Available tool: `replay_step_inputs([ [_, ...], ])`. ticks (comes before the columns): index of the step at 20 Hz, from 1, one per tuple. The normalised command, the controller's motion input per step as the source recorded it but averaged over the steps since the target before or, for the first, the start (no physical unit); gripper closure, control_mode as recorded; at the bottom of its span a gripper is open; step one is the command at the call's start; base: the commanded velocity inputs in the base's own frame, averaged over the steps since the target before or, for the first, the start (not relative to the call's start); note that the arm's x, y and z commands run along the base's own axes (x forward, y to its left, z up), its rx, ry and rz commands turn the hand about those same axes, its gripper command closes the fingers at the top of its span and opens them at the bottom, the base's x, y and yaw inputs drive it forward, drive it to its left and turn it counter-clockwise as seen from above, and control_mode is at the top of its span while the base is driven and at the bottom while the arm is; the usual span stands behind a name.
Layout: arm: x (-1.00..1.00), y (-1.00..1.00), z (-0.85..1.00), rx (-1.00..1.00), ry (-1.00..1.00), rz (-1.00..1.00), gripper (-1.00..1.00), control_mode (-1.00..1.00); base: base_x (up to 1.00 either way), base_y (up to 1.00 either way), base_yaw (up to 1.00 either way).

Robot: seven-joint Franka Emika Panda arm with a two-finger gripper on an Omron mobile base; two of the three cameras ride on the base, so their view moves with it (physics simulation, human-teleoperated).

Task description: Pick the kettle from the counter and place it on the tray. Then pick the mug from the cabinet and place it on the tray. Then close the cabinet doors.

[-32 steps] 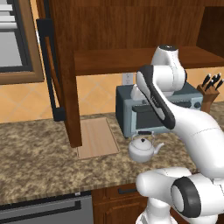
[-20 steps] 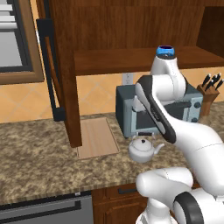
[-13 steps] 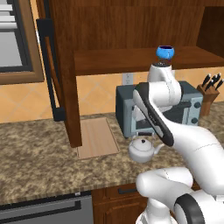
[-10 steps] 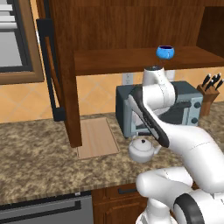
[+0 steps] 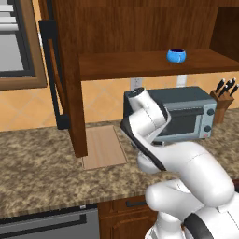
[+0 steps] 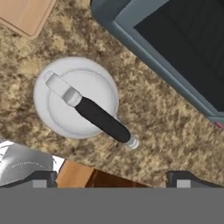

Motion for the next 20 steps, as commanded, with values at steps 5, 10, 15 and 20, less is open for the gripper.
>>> replay_step_inputs([
  [5,0.00,-0.06,-0.35,-0.07,0.00,0.15,-1.00,-1.00,0.00,0.00,0.00],
  [10,0.20,-0.05,-0.37,-0.01,0.01,0.09,-1.00,-1.00,0.00,0.00,0.00],
  [15,0.37,0.08,-0.31,-0.06,0.00,0.00,-1.00,-1.00,0.00,0.00,0.00],
  [20,0.24,0.01,-0.25,-0.04,0.00,0.00,-1.00,-1.00,0.00,0.00,0.00],
])
